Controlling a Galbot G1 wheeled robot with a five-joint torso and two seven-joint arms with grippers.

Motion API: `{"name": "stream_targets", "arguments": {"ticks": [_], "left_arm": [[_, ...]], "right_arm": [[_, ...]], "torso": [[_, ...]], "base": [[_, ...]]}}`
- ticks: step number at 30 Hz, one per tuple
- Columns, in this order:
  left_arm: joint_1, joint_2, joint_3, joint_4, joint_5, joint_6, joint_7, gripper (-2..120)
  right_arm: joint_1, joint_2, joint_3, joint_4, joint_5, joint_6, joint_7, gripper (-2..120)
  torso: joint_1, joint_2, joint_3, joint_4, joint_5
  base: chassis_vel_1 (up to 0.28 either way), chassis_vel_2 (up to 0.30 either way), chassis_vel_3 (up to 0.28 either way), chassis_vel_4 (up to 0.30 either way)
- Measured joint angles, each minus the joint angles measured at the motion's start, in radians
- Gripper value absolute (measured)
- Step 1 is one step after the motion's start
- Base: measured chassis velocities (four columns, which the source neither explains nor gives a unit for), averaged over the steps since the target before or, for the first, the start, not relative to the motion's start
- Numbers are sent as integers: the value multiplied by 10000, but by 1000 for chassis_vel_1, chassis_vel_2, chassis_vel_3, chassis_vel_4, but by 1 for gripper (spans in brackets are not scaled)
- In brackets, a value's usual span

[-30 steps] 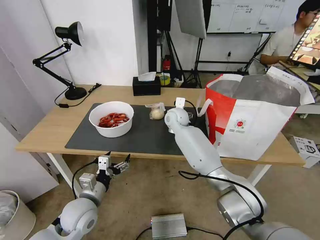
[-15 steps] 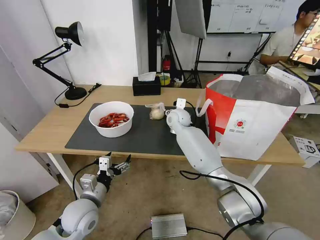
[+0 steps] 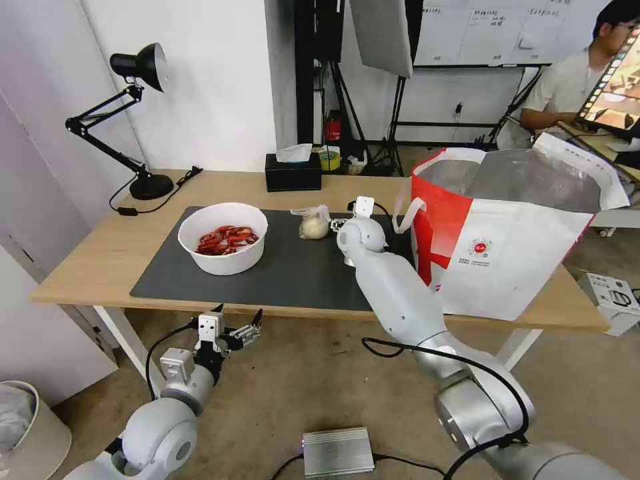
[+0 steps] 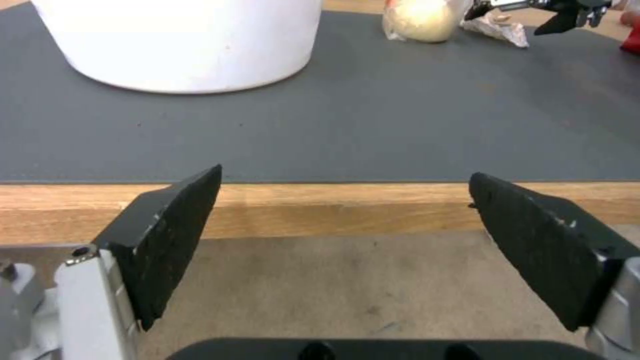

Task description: Pick up the trash from the table and place it into the takeout bag.

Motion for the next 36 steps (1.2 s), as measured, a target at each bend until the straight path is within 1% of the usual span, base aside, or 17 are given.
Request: {"name": "stream_targets", "arguments": {"ticks": [5, 8, 9, 11, 13, 14, 18, 20, 21, 24, 25, 28, 29, 31, 32, 33, 36], "left_arm": [[-9, -1, 18, -2, 0, 0, -4, 100], [-23, -2, 39, -2, 0, -2, -5, 100], [-23, -2, 39, -2, 0, -2, -5, 100], [-33, 2, 49, -3, 1, -3, -12, 100], [-35, 2, 52, -6, 1, -4, -15, 100], [-35, 3, 55, -11, 1, -5, -18, 100], [-35, 4, 58, -17, 2, -4, -23, 100], [-35, 4, 58, -18, 2, -5, -25, 100], [-35, 4, 58, -18, 2, -5, -25, 100], [-36, -21, 67, -45, 6, -6, -40, 100], [-36, -21, 67, -45, 6, -6, -40, 100], [-54, -41, 77, -60, 6, -8, -46, 100], [-54, -41, 77, -60, 6, -8, -46, 100], [-57, -66, 80, -58, 8, -14, -50, 100], [-57, -66, 80, -58, 8, -14, -50, 100], [-58, -75, 80, -53, 8, -18, -51, 100], [-61, -83, 79, -41, 10, -24, -54, 100]], "right_arm": [[73, 0, 114, -122, 40, -18, -7, 100], [116, 1, 182, -168, 257, -64, 10, 89], [116, 1, 182, -168, 257, -64, 10, 89], [116, 3, 219, -168, 347, -90, 50, 78], [110, 4, 236, -168, 364, -93, 66, 75], [93, 3, 246, -168, 372, -93, 78, 68], [78, 3, 268, -173, 378, -93, 96, 58], [66, 3, 274, -173, 395, -92, 113, 48], [66, 3, 274, -173, 395, -92, 113, 48], [19, 2, 293, -131, 512, -95, 192, 30], [19, 2, 293, -131, 512, -95, 192, 30], [-25, 1, 294, -75, 668, -117, 267, 15], [-25, 1, 294, -75, 668, -117, 267, 15], [-55, 3, 292, -22, 829, -140, 313, 5], [-55, 3, 292, -22, 829, -140, 313, 5], [-65, 6, 290, 0, 871, -148, 319, 0], [-79, 6, 288, 55, 955, -159, 321, 0]], "torso": [[0, 0, 0, 0, 0], [0, 0, 0, 0, 0], [0, 0, 0, 0, 0], [-1, 0, 0, 0, 0], [0, 0, -1, 0, -1], [-1, 0, -2, -1, -1], [-1, 0, -2, -2, -1], [-1, 1, -2, -3, -1], [-1, 1, -2, -3, -1], [-1, 2, -3, -5, -2], [-1, 2, -3, -5, -2], [-1, 1, -2, -4, -2], [-1, 1, -2, -4, -2], [-1, 1, -1, -1, -2], [-1, 1, -1, -1, -2], [-1, 1, -1, 1, -1], [-1, 1, -1, 2, -1]], "base": [[0, 0, 0, 0], [0, 0, 0, 0], [0, 0, 0, 0], [0, 0, 0, 0], [0, 0, 0, 0], [0, 0, 0, 0], [0, 0, 0, 0], [0, 0, 0, 0], [0, 0, 0, 0], [0, 0, 0, 0], [0, 0, 0, 0], [0, 0, 0, 0], [0, 0, 0, 0], [0, 0, 0, 0], [0, 0, 0, 0], [0, 0, 0, 0], [0, 0, 0, 0]]}}
